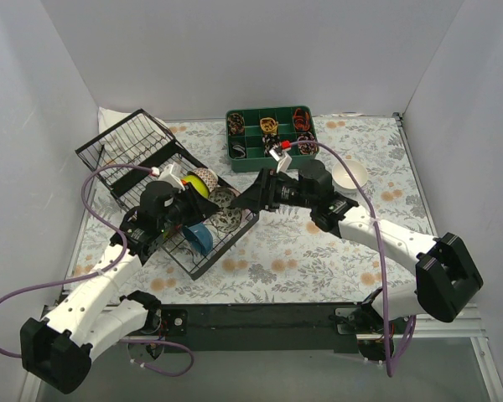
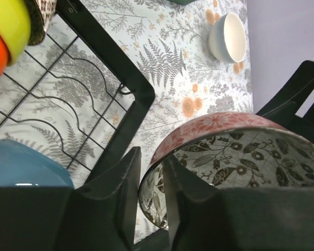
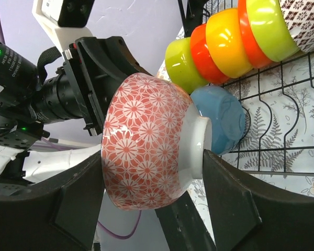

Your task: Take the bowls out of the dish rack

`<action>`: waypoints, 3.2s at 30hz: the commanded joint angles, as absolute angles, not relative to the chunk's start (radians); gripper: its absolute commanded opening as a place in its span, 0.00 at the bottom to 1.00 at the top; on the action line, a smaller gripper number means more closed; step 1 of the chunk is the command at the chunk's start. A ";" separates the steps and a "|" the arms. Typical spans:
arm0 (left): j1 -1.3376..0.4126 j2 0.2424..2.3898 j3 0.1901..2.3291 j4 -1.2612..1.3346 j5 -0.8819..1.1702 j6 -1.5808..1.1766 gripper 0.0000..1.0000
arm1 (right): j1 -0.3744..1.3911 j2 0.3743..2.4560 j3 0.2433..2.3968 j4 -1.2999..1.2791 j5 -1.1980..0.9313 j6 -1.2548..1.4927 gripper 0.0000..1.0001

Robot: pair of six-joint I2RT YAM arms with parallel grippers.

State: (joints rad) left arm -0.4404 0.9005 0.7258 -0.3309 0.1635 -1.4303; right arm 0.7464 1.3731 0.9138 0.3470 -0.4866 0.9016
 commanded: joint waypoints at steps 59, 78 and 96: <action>-0.643 1.085 1.035 -0.574 -0.184 -1.341 0.98 | 0.626 1.388 1.206 -0.577 0.304 0.437 0.01; -0.641 1.016 0.991 -0.637 -0.264 -1.325 0.98 | -0.204 1.238 0.781 -0.299 0.097 0.523 0.01; -0.624 1.058 1.011 -0.658 -0.287 -1.295 0.98 | -0.316 1.322 0.726 -0.250 -0.020 0.471 0.41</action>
